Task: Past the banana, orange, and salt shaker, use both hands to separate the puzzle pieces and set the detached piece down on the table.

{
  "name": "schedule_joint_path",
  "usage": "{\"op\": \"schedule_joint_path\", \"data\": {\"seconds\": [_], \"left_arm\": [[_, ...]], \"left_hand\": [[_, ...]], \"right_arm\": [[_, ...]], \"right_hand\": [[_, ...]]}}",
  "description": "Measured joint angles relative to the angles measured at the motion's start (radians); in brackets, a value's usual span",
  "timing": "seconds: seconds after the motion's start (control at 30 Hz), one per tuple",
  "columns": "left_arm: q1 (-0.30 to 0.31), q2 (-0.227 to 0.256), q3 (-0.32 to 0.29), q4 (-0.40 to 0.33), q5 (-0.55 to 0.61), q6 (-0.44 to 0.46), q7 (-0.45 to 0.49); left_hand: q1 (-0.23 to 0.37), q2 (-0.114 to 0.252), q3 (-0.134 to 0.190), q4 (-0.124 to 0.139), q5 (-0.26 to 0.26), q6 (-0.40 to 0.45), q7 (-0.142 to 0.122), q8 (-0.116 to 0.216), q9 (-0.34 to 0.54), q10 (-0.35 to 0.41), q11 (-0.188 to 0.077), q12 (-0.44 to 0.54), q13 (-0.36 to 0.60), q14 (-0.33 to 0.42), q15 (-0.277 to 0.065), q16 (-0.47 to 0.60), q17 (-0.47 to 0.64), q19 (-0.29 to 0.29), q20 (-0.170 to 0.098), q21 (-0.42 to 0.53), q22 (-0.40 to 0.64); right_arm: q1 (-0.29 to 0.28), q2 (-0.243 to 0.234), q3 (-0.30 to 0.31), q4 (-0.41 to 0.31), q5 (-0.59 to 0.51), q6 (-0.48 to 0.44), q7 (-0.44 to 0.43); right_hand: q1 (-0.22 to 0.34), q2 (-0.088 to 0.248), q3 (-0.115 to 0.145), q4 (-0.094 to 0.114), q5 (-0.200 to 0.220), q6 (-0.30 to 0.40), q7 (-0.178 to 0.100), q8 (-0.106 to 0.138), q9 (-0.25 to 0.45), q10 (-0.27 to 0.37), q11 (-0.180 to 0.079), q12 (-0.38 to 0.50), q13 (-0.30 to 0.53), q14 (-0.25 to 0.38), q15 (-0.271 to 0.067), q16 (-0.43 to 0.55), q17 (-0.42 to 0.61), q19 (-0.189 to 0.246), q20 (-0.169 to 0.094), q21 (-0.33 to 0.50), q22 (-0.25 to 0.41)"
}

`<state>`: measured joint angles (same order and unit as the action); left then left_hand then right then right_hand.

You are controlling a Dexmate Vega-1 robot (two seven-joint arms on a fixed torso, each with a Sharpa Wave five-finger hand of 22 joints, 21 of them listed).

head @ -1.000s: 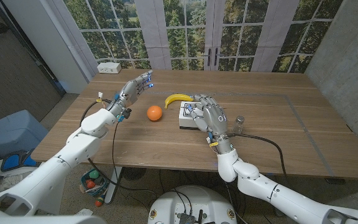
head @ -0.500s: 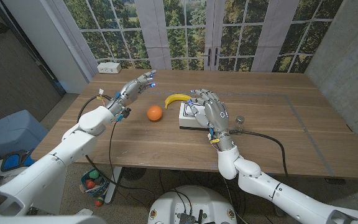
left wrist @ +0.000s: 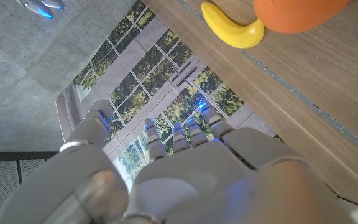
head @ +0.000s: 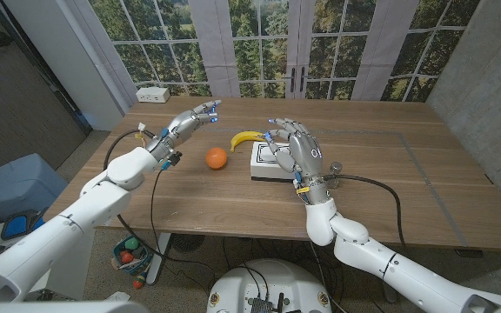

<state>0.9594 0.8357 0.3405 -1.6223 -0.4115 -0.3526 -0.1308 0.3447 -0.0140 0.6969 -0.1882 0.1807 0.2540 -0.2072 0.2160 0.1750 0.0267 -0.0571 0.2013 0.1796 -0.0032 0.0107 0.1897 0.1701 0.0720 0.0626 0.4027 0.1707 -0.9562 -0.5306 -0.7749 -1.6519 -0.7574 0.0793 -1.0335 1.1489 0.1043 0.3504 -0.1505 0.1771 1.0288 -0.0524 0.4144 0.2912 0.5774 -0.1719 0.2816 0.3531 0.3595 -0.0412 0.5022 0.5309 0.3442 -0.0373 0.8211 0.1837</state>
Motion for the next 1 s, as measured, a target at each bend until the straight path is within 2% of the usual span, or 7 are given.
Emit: {"op": "schedule_joint_path", "data": {"seconds": [0.13,0.3,0.47,0.53,0.77,0.87,1.0], "left_arm": [[0.002,0.012,-0.001,-0.014,0.020,0.010,0.006],[0.004,0.034,-0.003,-0.043,0.048,0.027,0.012],[0.004,0.046,-0.003,-0.058,0.073,0.041,0.015],[0.005,0.057,-0.003,-0.073,0.082,0.044,0.019],[0.021,0.078,-0.010,-0.116,0.139,0.068,0.058],[0.026,0.080,-0.012,-0.123,0.163,0.066,0.080],[0.040,0.075,-0.017,-0.133,0.186,0.043,0.103]], "left_hand": [[0.022,-0.004,0.003,-0.003,0.000,0.020,-0.005,0.007,0.000,0.009,0.002,0.000,0.000,0.000,0.008,0.000,0.000,0.007,0.007,-0.004,0.000],[0.080,-0.002,0.014,-0.005,0.000,0.039,-0.007,0.008,0.000,0.011,0.000,0.000,0.000,-0.004,0.018,-0.005,0.000,0.016,0.009,-0.014,0.000],[0.134,-0.001,0.024,-0.006,0.000,0.056,-0.006,0.008,0.005,0.010,0.000,0.000,0.000,-0.004,0.018,-0.005,0.000,0.035,0.001,-0.026,0.000],[0.154,-0.005,0.029,-0.007,0.000,0.068,-0.007,0.008,0.005,0.012,-0.009,0.000,0.000,-0.004,0.018,-0.005,0.000,0.041,-0.006,-0.029,0.000],[0.204,-0.017,0.035,-0.009,0.000,0.071,-0.011,0.008,0.005,0.015,-0.012,0.000,0.000,0.002,0.023,-0.005,0.000,0.075,-0.003,-0.033,0.000],[0.255,-0.029,0.039,-0.005,0.000,0.111,-0.008,0.017,0.007,0.027,-0.035,0.000,0.000,0.023,0.016,-0.005,-0.003,0.097,-0.011,-0.043,0.000],[0.322,-0.069,0.039,-0.005,-0.004,0.170,-0.008,0.029,0.009,0.054,-0.058,0.005,0.000,0.057,0.001,-0.005,-0.003,0.138,-0.018,-0.053,0.000]], "right_arm": [[0.000,0.004,0.010,-0.005,0.009,0.008,0.008],[-0.001,0.008,0.019,-0.012,0.025,0.023,0.024],[-0.001,0.013,0.026,-0.020,0.031,0.033,0.031],[-0.001,0.017,0.029,-0.025,0.035,0.045,0.040],[0.000,0.027,0.034,-0.034,0.047,0.060,0.063],[0.000,0.033,0.036,-0.040,0.052,0.063,0.070],[-0.001,0.041,0.041,-0.048,0.072,0.073,0.093]], "right_hand": [[0.000,0.000,0.000,0.000,0.000,0.000,0.000,0.000,0.000,0.005,-0.005,0.000,-0.001,0.000,0.000,0.000,0.000,0.004,-0.004,0.000,0.000],[0.000,0.000,0.000,0.000,0.000,0.000,0.000,0.004,0.000,0.005,-0.005,0.000,-0.001,0.000,0.000,0.000,0.000,0.004,-0.004,0.004,0.000],[0.000,0.000,0.000,0.000,0.000,0.004,0.004,0.004,0.004,0.006,-0.005,0.000,-0.001,0.004,-0.004,-0.007,0.000,0.004,-0.004,0.004,0.000],[0.000,0.000,-0.003,-0.003,0.000,0.004,0.004,0.004,0.004,0.014,-0.003,0.000,-0.001,0.005,-0.005,-0.007,0.000,0.004,-0.004,0.008,0.000],[0.000,0.000,-0.005,-0.005,0.000,0.020,0.020,0.011,0.000,0.021,0.000,0.000,0.000,0.011,0.000,-0.012,-0.003,0.004,-0.004,0.008,0.000],[0.000,0.000,-0.005,-0.005,0.000,0.022,0.022,0.011,-0.002,0.021,0.000,0.000,0.000,0.011,0.000,-0.012,-0.003,0.004,-0.004,0.011,0.000],[0.000,0.000,-0.005,-0.005,0.000,0.022,0.022,0.011,-0.001,0.021,0.000,0.000,-0.005,0.011,0.000,-0.012,-0.003,0.004,-0.004,0.011,0.000]]}}
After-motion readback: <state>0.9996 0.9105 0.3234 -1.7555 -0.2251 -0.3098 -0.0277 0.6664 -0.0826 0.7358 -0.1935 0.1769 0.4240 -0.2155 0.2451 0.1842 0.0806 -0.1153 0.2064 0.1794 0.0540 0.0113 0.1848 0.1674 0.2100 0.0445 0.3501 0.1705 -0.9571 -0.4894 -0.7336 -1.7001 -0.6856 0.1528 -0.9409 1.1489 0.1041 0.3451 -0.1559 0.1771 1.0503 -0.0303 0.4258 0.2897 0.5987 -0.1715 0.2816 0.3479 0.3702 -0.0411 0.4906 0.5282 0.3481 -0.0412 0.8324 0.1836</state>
